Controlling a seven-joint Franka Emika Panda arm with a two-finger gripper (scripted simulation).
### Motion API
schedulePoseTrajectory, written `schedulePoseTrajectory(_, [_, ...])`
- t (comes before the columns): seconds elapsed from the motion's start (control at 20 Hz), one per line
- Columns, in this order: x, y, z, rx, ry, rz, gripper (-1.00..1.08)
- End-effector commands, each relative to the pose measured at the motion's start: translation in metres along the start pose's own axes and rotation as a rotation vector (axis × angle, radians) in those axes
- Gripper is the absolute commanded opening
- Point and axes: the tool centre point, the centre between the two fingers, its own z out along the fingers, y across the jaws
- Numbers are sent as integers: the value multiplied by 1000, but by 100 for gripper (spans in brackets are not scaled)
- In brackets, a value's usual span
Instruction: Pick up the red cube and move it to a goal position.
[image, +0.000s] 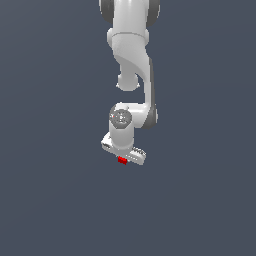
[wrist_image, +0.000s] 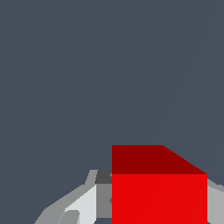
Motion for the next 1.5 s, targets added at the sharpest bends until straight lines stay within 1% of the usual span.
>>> schedulePoseTrajectory(0.0, [0, 0, -1, 0, 1, 0, -100])
schedulePoseTrajectory(0.3, [-8, 1, -10, 0, 1, 0, -100])
schedulePoseTrajectory(0.55, [-22, 2, -25, 1, 0, 0, -100])
schedulePoseTrajectory(1.15, [-80, 8, -92, 1, 0, 0, -100])
schedulePoseTrajectory(1.45, [-102, 10, -119, 1, 0, 0, -100])
